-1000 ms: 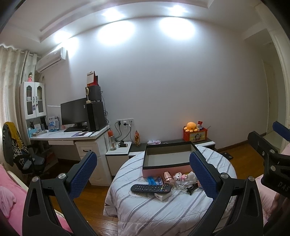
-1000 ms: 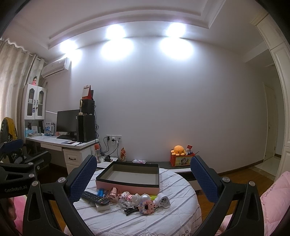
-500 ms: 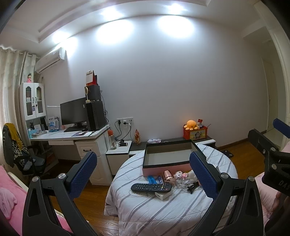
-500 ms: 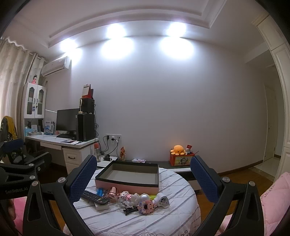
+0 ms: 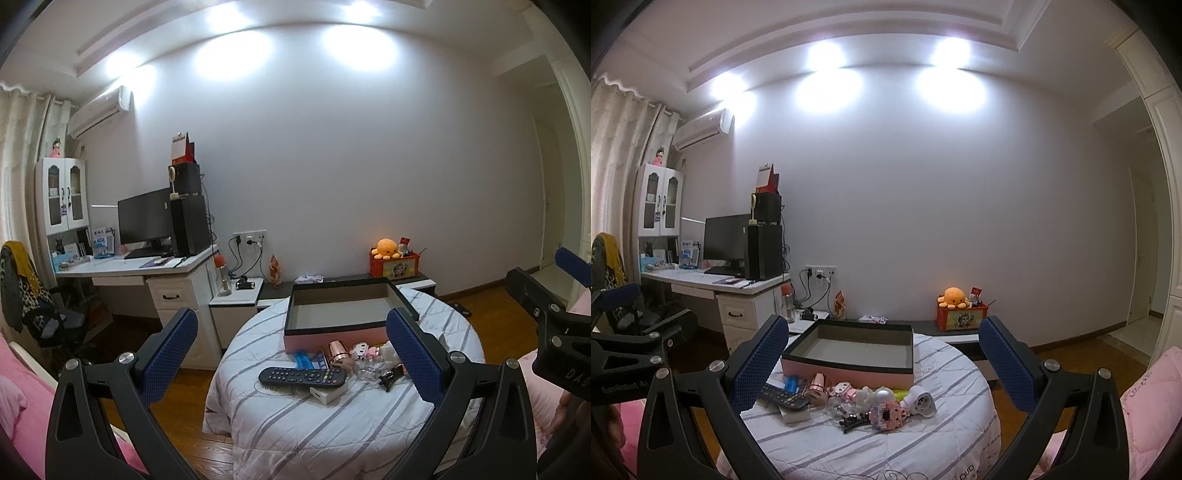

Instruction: Organize rigid objects

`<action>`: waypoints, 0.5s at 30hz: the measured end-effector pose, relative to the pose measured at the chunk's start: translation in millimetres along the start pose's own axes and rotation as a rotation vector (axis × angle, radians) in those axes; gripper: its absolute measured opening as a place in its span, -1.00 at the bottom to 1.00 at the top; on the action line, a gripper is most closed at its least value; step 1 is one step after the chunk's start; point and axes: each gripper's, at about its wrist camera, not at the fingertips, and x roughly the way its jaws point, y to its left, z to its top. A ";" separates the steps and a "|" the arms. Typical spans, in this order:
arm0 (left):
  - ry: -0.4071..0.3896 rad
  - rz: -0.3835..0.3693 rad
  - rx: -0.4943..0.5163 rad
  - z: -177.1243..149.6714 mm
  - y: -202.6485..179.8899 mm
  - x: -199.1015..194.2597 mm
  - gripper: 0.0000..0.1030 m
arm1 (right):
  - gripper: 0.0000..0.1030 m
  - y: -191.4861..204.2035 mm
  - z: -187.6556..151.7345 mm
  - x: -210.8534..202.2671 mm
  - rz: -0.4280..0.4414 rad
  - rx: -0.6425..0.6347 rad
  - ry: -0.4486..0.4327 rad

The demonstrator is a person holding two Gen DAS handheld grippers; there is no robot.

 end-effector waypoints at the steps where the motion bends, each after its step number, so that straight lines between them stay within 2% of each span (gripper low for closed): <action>1: 0.014 0.000 -0.002 -2.3 0.4 5.0 1.00 | 1.00 -0.3 -2.3 3.4 -0.002 -0.002 0.009; 9: 0.129 -0.005 -0.032 -32.2 5.5 58.9 1.00 | 1.00 -4.4 -30.8 42.6 0.007 0.009 0.100; 15: 0.239 0.011 -0.037 -56.1 1.8 106.4 1.00 | 1.00 -7.3 -66.9 90.5 0.031 0.019 0.224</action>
